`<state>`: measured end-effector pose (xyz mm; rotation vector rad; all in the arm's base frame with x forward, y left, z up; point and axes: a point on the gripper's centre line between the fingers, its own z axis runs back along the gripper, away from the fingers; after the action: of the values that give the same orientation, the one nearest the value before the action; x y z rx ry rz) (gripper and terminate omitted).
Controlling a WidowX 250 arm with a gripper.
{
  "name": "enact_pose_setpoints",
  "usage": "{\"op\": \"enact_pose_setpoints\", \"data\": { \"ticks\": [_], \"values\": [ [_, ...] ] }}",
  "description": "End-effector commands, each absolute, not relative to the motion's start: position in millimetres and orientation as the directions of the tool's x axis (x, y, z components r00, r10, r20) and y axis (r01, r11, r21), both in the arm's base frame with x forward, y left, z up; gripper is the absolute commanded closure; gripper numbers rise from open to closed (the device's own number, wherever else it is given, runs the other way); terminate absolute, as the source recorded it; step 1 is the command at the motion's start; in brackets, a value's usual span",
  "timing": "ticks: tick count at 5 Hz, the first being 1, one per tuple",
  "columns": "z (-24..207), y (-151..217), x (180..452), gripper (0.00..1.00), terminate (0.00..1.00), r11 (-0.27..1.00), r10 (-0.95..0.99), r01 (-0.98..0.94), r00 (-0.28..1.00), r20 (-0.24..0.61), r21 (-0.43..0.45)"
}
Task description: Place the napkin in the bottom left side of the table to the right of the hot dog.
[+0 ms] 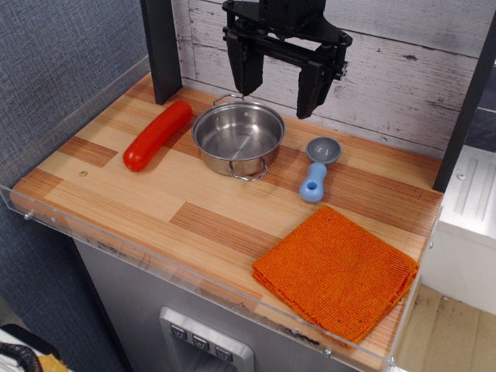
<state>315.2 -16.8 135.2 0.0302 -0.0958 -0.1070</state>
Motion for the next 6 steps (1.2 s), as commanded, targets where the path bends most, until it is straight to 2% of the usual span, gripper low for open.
{"op": "enact_pose_setpoints", "data": {
  "ticks": [1, 4, 6],
  "values": [
    [135, -17, 315, 0.00, 0.00, 0.994, -0.108, 0.105, 0.990, 0.094, 0.035],
    [110, -75, 290, 0.00, 0.00, 0.991, -0.133, 0.131, 0.970, 0.202, 0.023],
    [77, -103, 280, 0.00, 0.00, 0.975, -0.222, 0.221, 0.963, 0.154, 0.021]
  ]
}}
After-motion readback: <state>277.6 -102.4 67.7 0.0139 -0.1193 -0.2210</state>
